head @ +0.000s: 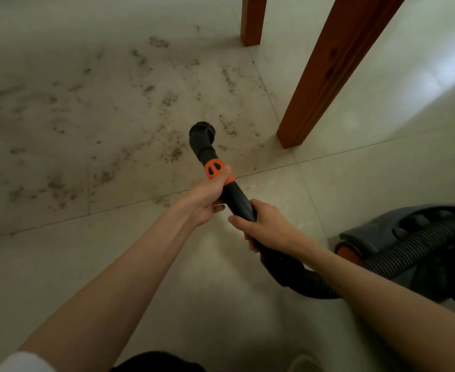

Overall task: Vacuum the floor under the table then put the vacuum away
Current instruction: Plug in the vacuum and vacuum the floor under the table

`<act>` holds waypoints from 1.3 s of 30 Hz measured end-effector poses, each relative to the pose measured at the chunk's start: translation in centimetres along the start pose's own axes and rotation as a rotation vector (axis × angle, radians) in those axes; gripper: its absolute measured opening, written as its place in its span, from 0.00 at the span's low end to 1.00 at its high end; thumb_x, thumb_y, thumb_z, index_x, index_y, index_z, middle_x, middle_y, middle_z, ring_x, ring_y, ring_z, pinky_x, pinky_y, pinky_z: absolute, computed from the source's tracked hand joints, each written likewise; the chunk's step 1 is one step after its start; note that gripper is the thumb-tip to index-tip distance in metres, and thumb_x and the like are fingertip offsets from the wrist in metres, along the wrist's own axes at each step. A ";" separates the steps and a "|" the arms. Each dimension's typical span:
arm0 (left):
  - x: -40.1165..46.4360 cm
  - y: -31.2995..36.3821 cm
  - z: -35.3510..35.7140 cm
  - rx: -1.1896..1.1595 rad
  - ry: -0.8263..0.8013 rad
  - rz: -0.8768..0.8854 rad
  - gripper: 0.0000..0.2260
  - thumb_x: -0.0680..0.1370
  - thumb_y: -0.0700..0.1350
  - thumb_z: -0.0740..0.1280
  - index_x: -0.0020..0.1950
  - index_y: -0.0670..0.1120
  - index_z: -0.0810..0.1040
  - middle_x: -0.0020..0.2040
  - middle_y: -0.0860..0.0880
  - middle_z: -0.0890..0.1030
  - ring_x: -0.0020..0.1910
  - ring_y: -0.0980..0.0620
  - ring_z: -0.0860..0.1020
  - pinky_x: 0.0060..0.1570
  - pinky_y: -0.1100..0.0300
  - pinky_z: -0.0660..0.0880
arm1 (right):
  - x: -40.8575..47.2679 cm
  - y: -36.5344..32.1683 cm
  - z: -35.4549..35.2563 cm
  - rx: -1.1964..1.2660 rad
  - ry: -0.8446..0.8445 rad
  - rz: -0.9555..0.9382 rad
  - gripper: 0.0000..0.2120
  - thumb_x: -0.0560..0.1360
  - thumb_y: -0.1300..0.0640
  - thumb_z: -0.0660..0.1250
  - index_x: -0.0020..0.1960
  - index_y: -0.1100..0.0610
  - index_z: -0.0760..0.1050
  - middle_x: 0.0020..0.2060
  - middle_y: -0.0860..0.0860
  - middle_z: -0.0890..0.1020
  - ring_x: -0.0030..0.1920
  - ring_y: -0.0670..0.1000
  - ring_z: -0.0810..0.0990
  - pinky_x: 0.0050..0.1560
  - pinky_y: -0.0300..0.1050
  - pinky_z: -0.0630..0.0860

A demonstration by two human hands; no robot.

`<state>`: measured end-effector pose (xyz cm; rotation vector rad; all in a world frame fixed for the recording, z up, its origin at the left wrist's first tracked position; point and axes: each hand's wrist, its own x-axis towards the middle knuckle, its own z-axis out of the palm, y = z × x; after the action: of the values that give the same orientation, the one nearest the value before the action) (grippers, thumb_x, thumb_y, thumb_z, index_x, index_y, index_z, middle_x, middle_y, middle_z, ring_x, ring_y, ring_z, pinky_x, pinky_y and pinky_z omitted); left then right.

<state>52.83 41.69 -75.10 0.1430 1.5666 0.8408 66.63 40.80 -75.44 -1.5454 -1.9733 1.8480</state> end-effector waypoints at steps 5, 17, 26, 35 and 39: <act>0.1 -1.7 -1.1 -0.357 -0.192 0.018 0.17 0.82 0.52 0.56 0.63 0.40 0.67 0.49 0.41 0.78 0.45 0.47 0.78 0.46 0.54 0.75 | -1.0 1.3 0.7 0.012 0.005 -0.004 0.11 0.75 0.50 0.67 0.49 0.55 0.70 0.31 0.52 0.79 0.25 0.48 0.78 0.29 0.40 0.76; -2.4 3.6 -0.8 -0.016 -0.087 0.320 0.14 0.81 0.53 0.59 0.42 0.44 0.70 0.35 0.47 0.72 0.33 0.51 0.73 0.37 0.57 0.74 | -2.3 -4.3 4.7 0.626 0.144 -0.133 0.10 0.78 0.57 0.63 0.41 0.60 0.68 0.25 0.54 0.74 0.22 0.50 0.72 0.25 0.41 0.71; 0.5 -4.5 -3.0 0.144 -0.207 0.095 0.11 0.81 0.52 0.57 0.48 0.45 0.70 0.41 0.46 0.73 0.39 0.51 0.73 0.41 0.58 0.74 | -3.2 2.1 10.1 0.552 0.205 0.056 0.09 0.78 0.53 0.64 0.46 0.57 0.66 0.28 0.54 0.74 0.21 0.49 0.74 0.25 0.41 0.71; 0.2 -7.1 1.9 0.003 -0.408 0.093 0.07 0.81 0.45 0.59 0.53 0.42 0.73 0.46 0.45 0.76 0.45 0.49 0.76 0.48 0.55 0.75 | -5.7 6.8 6.8 0.539 0.365 0.018 0.08 0.79 0.53 0.61 0.49 0.57 0.65 0.24 0.53 0.72 0.20 0.53 0.72 0.22 0.43 0.71; 0.3 -7.3 2.6 -0.044 -0.429 0.083 0.07 0.81 0.43 0.60 0.55 0.41 0.73 0.45 0.46 0.76 0.45 0.50 0.76 0.46 0.56 0.75 | -6.3 6.8 5.8 0.581 0.337 0.023 0.10 0.79 0.53 0.61 0.46 0.59 0.66 0.26 0.56 0.74 0.23 0.55 0.74 0.25 0.45 0.74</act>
<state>57.82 37.69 -79.39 0.3356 1.1456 0.8440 70.50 31.14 -78.81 -1.5490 -1.1448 1.7917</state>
